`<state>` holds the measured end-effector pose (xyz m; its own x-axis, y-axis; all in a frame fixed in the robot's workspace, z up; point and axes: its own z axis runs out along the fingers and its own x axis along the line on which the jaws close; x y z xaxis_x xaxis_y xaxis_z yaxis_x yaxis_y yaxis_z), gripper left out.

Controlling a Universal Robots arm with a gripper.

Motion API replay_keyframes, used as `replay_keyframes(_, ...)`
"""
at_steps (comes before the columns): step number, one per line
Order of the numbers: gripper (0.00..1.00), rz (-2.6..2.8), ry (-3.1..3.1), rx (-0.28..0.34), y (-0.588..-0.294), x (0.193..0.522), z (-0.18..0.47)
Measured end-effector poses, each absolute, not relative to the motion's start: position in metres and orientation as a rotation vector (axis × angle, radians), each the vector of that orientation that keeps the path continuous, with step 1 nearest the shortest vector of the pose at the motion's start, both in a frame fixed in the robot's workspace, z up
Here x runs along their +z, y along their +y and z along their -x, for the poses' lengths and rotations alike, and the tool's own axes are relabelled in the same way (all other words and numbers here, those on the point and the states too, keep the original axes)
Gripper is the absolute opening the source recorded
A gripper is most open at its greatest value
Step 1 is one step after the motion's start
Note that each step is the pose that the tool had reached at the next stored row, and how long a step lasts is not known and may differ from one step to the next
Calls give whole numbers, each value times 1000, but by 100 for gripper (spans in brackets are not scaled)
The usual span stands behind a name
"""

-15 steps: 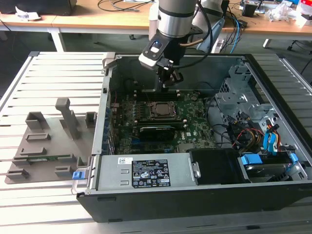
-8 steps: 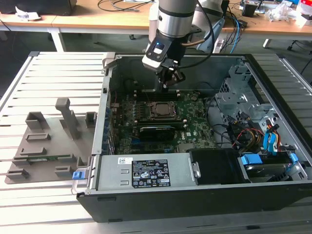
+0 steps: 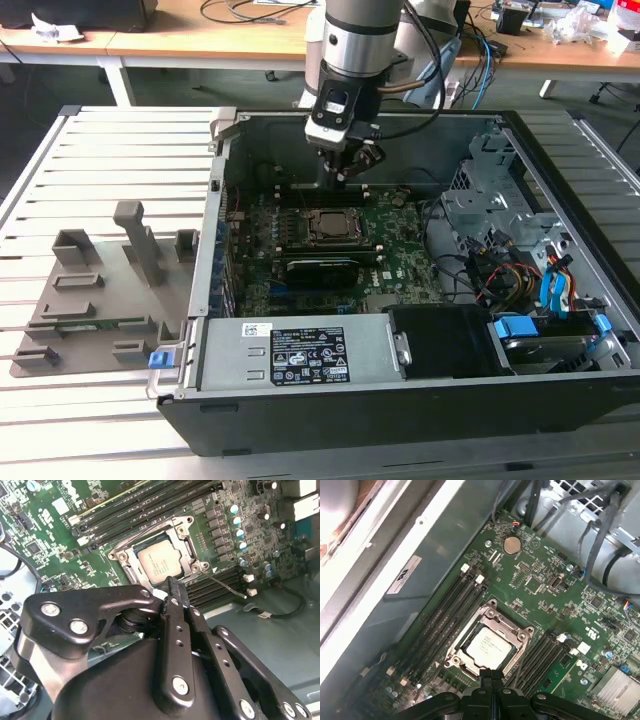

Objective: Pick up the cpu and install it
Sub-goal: 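Install the first cpu locking lever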

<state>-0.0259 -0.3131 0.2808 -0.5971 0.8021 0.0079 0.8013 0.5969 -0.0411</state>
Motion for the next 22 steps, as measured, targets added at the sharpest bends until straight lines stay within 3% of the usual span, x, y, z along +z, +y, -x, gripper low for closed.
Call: replay_keyframes(22, 11, 804, -3018, 59, -313, 281, 26)
